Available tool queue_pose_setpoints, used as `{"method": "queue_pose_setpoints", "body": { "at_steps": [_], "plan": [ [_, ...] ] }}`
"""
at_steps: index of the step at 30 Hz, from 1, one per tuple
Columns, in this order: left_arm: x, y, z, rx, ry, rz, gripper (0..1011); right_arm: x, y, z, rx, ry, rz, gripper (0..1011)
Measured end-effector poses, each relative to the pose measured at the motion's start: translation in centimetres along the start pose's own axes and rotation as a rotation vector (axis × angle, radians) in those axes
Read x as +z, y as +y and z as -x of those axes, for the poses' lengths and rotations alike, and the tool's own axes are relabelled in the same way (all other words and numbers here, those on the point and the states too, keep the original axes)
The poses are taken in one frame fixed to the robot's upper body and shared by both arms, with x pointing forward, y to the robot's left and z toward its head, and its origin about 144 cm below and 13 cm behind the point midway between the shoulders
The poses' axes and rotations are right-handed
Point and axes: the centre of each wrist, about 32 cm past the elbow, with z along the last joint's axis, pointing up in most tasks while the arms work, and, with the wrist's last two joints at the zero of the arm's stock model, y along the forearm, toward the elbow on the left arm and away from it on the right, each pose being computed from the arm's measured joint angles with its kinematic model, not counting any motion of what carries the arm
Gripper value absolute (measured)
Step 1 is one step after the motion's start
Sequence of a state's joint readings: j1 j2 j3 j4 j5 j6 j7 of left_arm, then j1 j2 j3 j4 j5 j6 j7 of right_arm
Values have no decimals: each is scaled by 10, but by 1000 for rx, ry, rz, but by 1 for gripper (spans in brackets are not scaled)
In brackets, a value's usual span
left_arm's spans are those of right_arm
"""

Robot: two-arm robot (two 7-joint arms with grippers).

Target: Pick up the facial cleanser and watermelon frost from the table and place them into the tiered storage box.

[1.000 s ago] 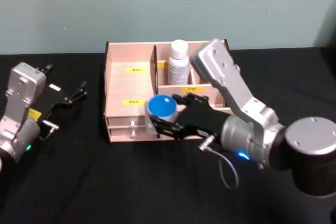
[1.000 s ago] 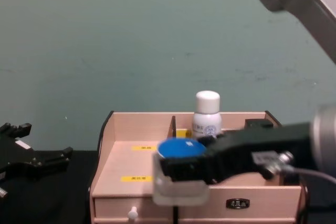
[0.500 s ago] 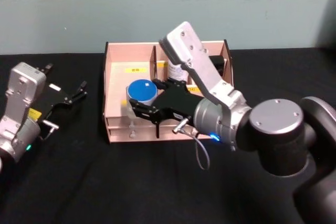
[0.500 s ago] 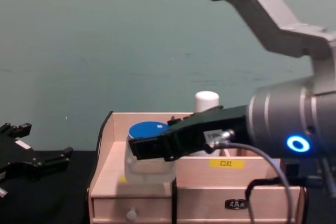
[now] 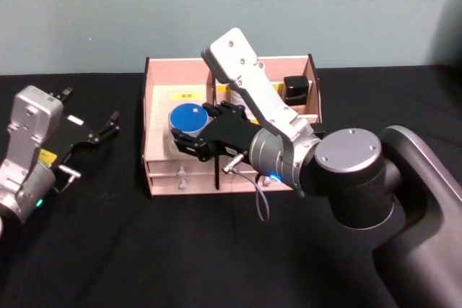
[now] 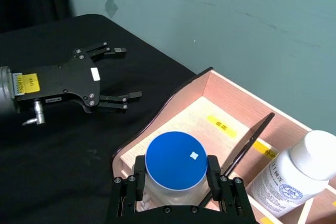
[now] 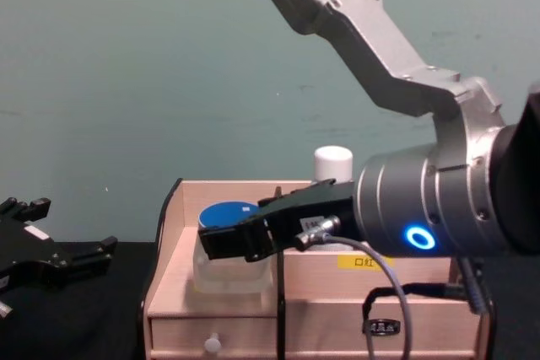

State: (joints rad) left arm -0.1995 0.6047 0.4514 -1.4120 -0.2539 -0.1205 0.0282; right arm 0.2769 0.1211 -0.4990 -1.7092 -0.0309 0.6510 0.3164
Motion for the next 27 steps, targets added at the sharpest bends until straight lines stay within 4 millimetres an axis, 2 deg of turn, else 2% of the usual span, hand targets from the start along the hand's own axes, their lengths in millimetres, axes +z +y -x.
{"method": "queue_pose_setpoints", "body": {
  "at_steps": [27],
  "plan": [
    [0, 0, 0, 0, 0, 0, 1001, -1, 19, -1, -38, -12, 9, 707]
  ]
}}
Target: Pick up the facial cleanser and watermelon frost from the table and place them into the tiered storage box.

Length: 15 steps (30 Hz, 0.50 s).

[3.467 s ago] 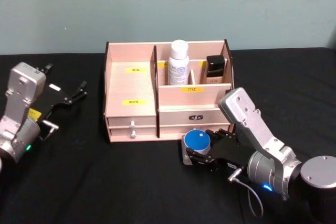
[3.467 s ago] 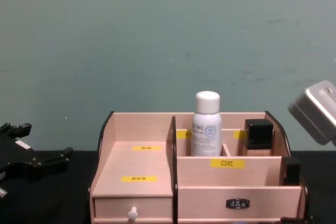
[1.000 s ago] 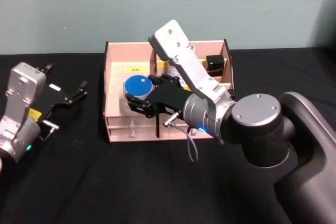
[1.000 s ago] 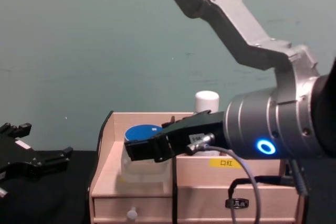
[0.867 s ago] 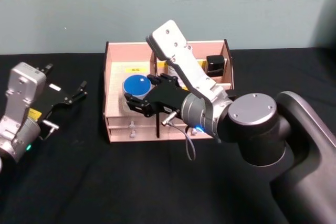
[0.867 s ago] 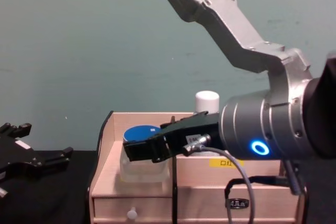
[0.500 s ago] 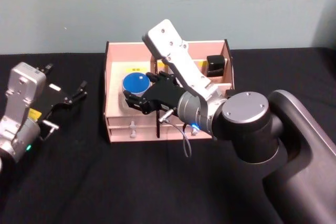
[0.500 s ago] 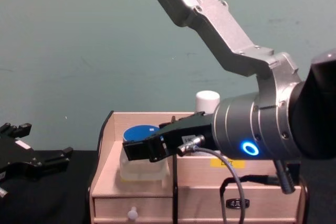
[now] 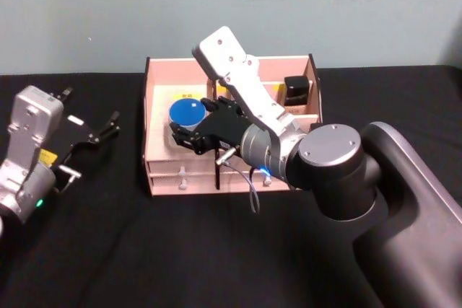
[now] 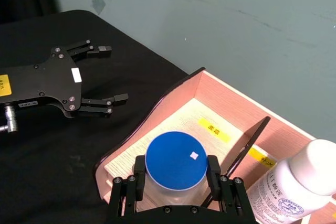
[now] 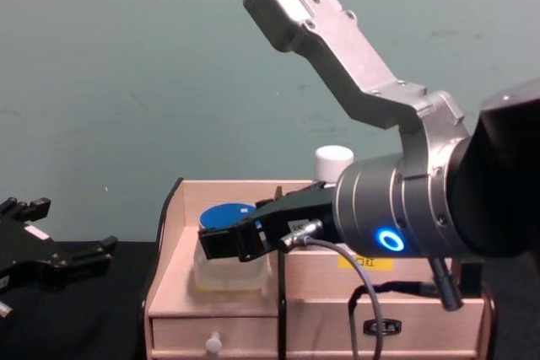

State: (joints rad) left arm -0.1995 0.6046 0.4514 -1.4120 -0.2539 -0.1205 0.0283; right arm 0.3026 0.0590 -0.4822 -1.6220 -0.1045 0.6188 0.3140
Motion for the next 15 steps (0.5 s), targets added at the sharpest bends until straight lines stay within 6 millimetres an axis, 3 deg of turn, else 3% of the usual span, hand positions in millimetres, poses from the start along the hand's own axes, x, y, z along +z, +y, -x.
{"method": "queue_pose_setpoints", "body": {
  "at_steps": [15],
  "plan": [
    [0, 0, 0, 0, 0, 0, 1001, -2, 5, -1, 1, -2, 13, 707]
  ]
}}
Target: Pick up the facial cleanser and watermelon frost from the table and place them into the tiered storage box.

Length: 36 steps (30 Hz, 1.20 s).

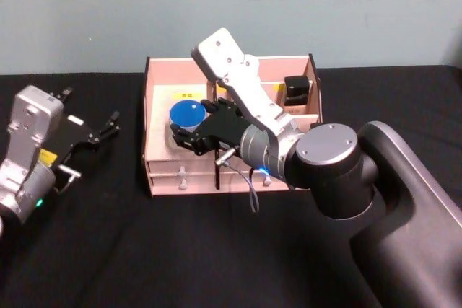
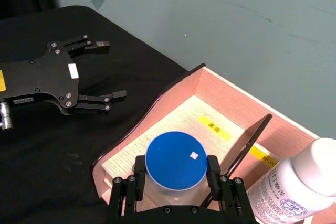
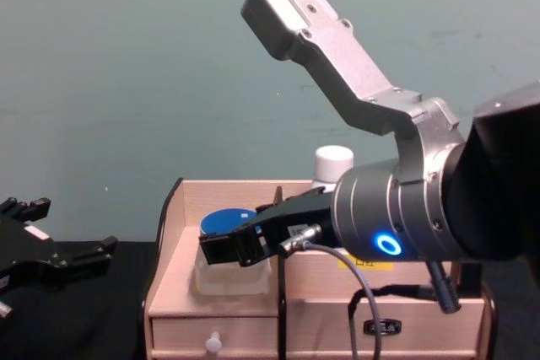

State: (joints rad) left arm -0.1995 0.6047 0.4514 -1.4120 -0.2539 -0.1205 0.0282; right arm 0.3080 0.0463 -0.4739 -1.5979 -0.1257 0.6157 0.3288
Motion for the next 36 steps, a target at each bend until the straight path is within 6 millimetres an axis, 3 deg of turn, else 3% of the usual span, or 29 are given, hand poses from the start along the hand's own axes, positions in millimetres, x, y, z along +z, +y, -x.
{"method": "queue_pose_setpoints", "body": {
  "at_steps": [6, 16, 25, 36],
  "plan": [
    [0, 0, 0, 0, 0, 0, 1001, 0, 0, 0, 0, 0, -1, 728],
    [0, 0, 0, 0, 0, 0, 1001, -1, -1, 0, -4, 3, -12, 1002],
    [0, 0, 0, 0, 0, 0, 1001, 1, -10, -3, -50, 13, -101, 1000],
    [0, 0, 0, 0, 0, 0, 1001, 1, -56, -16, -171, 2, -242, 1000]
  ]
}}
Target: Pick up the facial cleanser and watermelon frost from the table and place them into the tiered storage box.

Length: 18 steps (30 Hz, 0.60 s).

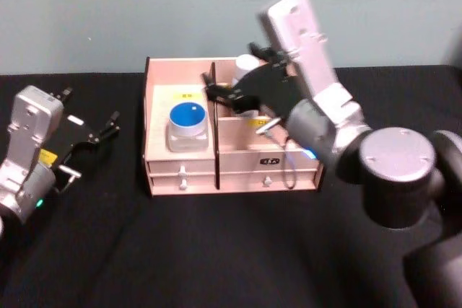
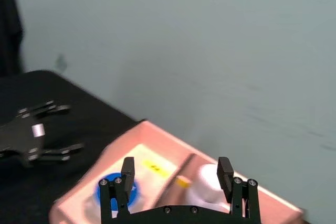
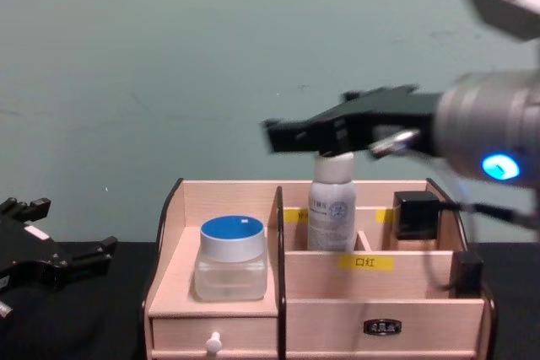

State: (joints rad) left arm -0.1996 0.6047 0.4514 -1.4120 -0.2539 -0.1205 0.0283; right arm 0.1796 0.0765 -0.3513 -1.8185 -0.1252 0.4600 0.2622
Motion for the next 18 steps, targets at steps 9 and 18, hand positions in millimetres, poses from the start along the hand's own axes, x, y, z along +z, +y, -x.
{"method": "queue_pose_setpoints", "body": {
  "at_steps": [9, 18],
  "plan": [
    [0, 0, 0, 0, 0, 0, 1001, -8, -35, -36, -191, 43, -44, 1000],
    [0, 0, 0, 0, 0, 0, 1001, -24, -58, -67, -351, 63, -34, 1000]
  ]
}}
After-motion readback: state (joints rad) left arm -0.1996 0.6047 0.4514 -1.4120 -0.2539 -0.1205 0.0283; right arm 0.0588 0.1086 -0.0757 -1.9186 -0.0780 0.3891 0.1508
